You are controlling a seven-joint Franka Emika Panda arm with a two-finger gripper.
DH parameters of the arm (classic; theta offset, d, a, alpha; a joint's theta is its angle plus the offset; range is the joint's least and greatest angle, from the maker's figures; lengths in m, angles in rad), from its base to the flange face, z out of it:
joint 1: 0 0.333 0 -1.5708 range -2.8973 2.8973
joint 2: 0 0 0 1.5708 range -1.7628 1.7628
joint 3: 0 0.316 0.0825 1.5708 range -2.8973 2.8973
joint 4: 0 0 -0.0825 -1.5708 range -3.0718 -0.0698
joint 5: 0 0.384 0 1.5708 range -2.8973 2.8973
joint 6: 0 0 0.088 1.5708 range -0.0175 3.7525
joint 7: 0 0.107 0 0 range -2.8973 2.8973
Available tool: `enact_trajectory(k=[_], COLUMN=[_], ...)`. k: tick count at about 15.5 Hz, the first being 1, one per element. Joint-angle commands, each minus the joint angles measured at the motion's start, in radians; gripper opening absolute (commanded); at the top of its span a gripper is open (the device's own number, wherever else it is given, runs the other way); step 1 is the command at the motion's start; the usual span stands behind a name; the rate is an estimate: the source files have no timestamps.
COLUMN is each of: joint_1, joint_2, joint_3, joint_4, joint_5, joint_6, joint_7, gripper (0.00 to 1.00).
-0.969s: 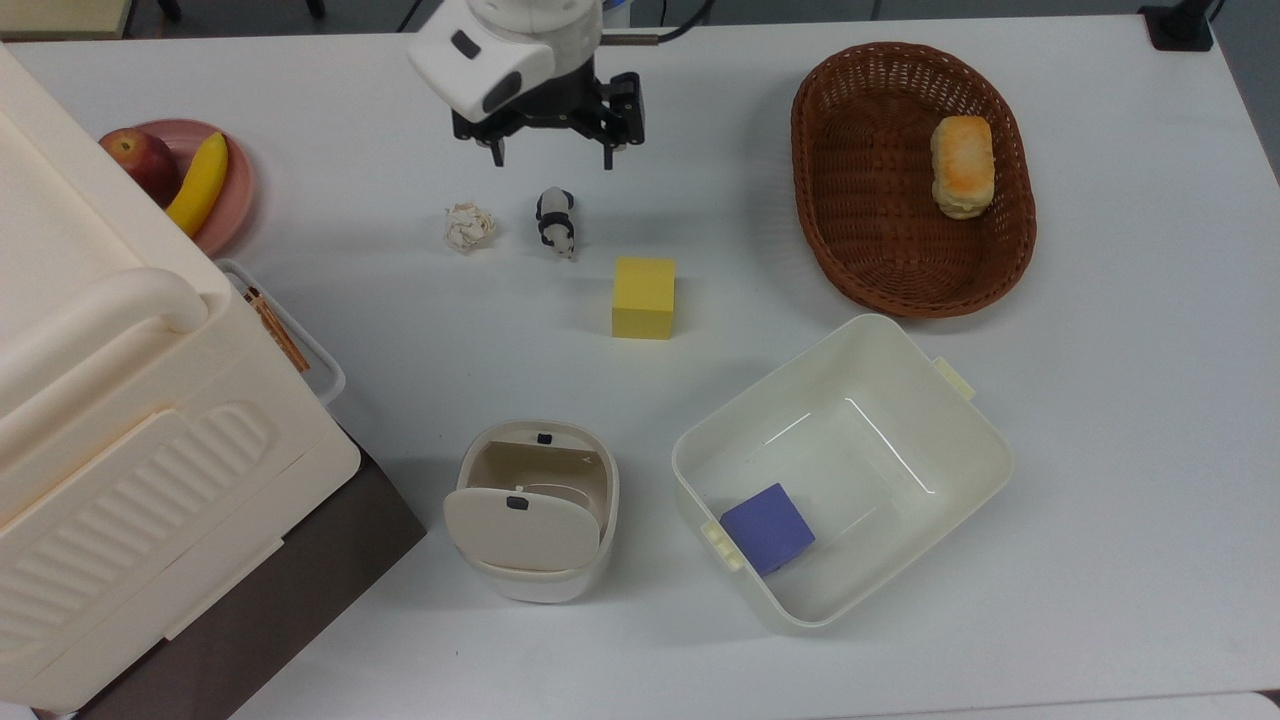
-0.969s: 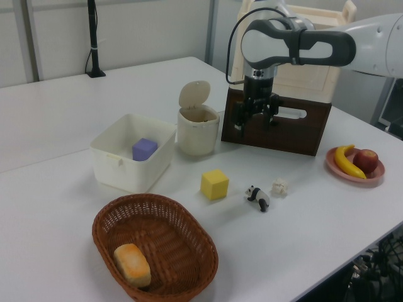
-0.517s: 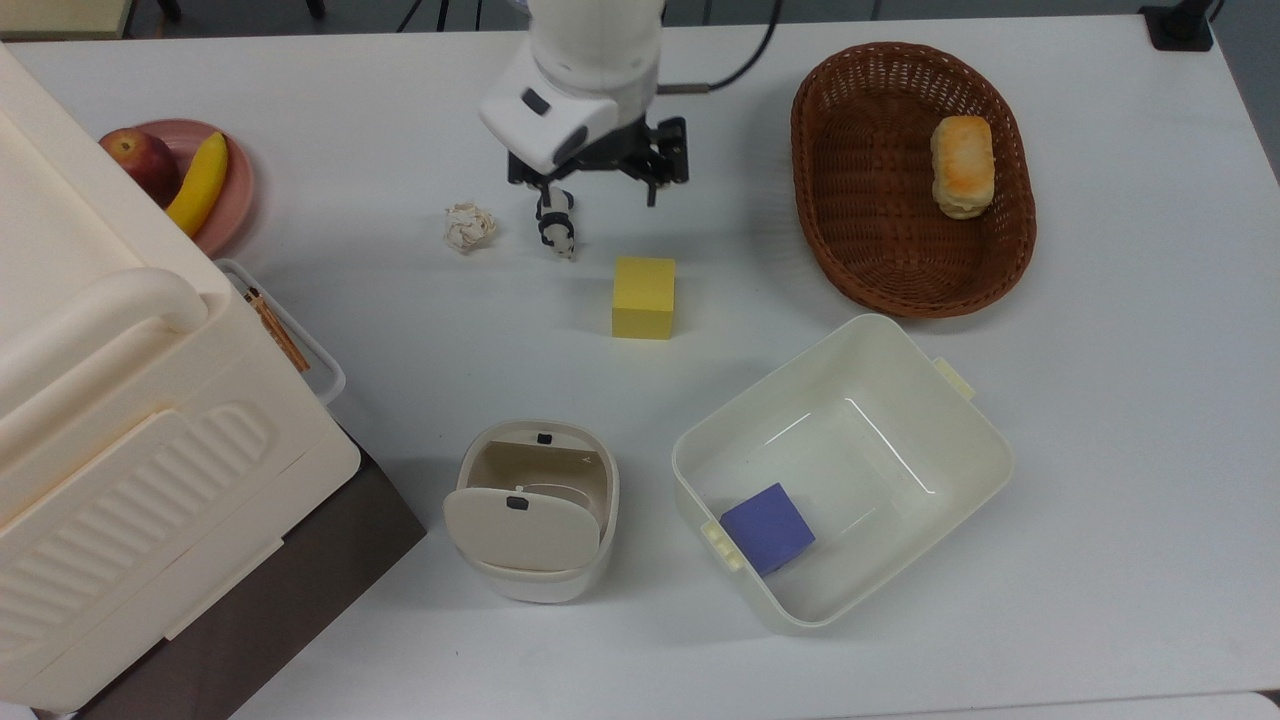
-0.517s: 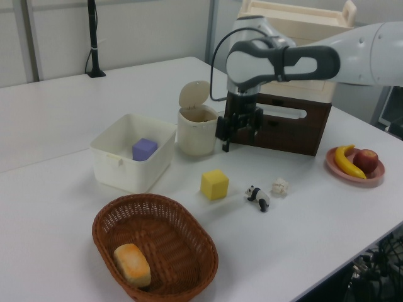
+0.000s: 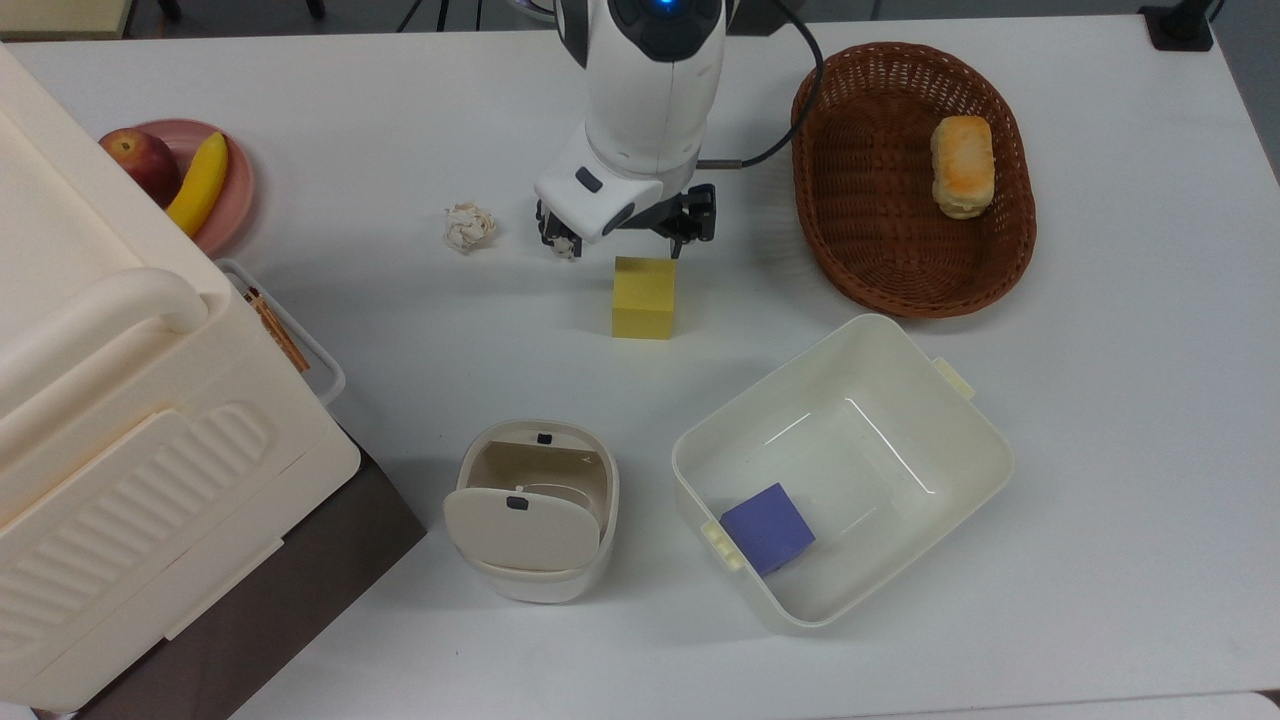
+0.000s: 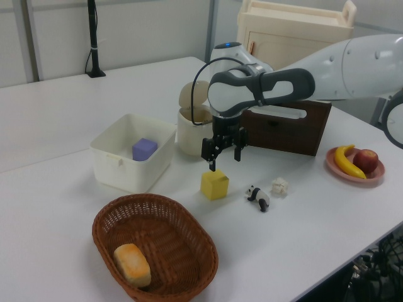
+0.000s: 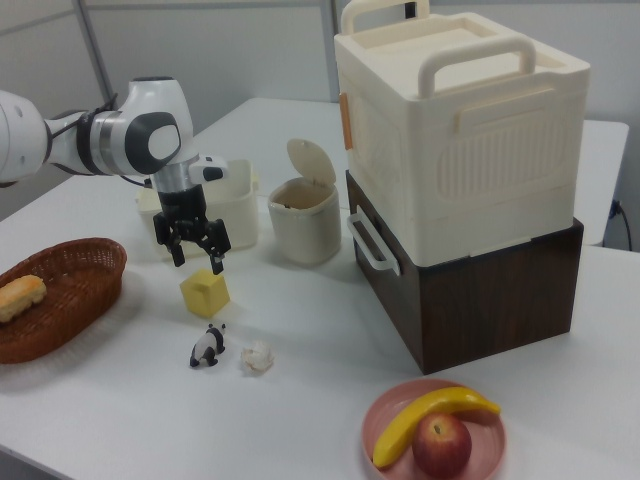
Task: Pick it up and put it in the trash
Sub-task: 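Lower the gripper over the paper ball beside the panda figurine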
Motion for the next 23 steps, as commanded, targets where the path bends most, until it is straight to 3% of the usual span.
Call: enact_trajectory(k=[1,3,4,6,9,13,17,19,23], joint_1=[0.011,0.002,-0.012,-0.013,-0.042,-0.061,-0.085,-0.085,-0.081], joint_2=[-0.016,-0.030,-0.051,-0.093,-0.110,-0.110,-0.102,-0.101,-0.098], joint_3=[-0.019,-0.027,-0.050,-0.090,-0.107,-0.159,-0.176,-0.176,-0.174], joint_4=[-0.005,-0.010,-0.017,-0.077,-0.149,-0.308,-0.369,-0.375,-0.364], joint_5=[-0.029,-0.057,-0.066,-0.075,-0.126,-0.169,-0.197,-0.197,-0.186], joint_6=[0.007,-0.028,-0.079,-0.091,-0.084,0.086,0.163,0.177,0.228], joint_7=[0.015,-0.023,-0.110,-0.202,-0.282,-0.333,-0.362,-0.360,-0.345], gripper=[1.00,1.00,1.00,1.00,1.00,1.00,1.00,0.94,0.70])
